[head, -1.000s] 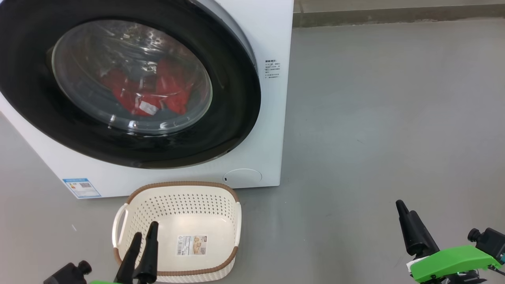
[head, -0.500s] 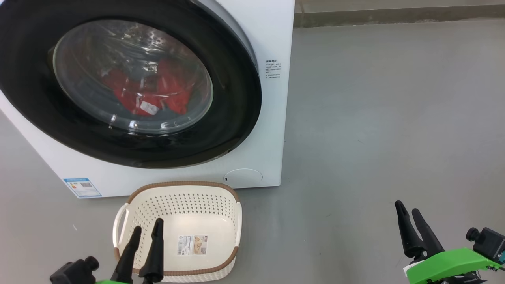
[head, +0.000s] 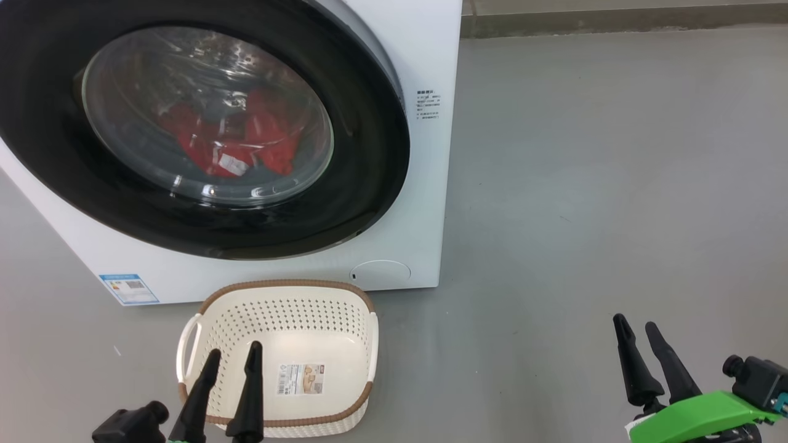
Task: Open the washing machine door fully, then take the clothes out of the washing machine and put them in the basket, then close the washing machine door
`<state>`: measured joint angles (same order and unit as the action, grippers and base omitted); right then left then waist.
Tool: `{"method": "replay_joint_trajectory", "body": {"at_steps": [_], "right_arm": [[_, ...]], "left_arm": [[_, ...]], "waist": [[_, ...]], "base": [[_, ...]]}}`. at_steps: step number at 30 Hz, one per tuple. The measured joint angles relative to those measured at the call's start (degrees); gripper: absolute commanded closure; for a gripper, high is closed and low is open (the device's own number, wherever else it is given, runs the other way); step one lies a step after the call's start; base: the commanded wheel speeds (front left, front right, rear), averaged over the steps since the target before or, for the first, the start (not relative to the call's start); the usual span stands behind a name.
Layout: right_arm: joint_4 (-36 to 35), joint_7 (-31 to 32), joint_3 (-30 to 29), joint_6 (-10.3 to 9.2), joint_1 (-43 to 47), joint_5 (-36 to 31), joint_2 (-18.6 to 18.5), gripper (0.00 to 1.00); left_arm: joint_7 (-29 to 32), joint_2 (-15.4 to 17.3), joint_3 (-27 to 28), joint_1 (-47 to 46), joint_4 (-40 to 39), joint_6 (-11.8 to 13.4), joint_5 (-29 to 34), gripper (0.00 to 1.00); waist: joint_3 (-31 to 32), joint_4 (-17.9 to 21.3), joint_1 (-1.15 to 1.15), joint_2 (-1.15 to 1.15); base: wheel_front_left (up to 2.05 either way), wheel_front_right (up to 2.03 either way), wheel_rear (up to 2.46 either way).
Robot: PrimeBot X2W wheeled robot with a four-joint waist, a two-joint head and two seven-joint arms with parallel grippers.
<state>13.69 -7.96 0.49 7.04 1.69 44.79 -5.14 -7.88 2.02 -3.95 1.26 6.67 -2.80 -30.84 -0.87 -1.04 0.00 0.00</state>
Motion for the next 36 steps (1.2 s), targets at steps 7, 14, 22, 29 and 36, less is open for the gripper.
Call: {"method": "replay_joint_trajectory", "body": {"at_steps": [7, 14, 22, 29, 36], "right_arm": [[-0.51, -1.22, 0.21, 0.0, 0.62, -3.72, -0.13, 0.0], [-0.88, -2.2, 0.29, 0.01, 0.63, -7.38, -0.48, 0.0], [-1.37, -3.56, 0.37, 0.01, 0.81, -11.71, -0.78, 0.0], [-1.75, -4.59, 0.38, 0.02, 1.99, -14.83, -0.96, 0.0], [-2.33, -5.75, 0.13, 0.03, 1.99, -18.67, -0.98, 0.0]], "left_arm": [[-1.31, 0.05, -0.54, 0.0, -0.59, 0.56, 4.98, 0.0], [-2.36, 0.21, -1.09, 0.01, -1.24, 1.23, 9.58, 0.0], [-3.76, 0.27, -1.42, 0.08, -2.05, 1.8, 14.14, 0.0], [-4.79, 0.31, -1.36, 0.35, -2.08, 1.83, 16.52, 0.0], [-5.91, 0.4, -1.32, 1.09, -2.04, 2.35, 20.85, 0.0]], "waist": [[-0.06, -0.2, 0.0, 0.0], [-0.21, -0.31, 0.0, 0.0], [-0.27, -0.32, 0.0, 0.0], [-0.45, -0.27, 0.0, 0.0], [-0.64, -0.32, 0.0, 0.0]], "base": [[0.0, 0.0, 0.0], [0.0, 0.0, 0.0], [0.0, 0.0, 0.0], [0.0, 0.0, 0.0], [0.0, 0.0, 0.0]]}}
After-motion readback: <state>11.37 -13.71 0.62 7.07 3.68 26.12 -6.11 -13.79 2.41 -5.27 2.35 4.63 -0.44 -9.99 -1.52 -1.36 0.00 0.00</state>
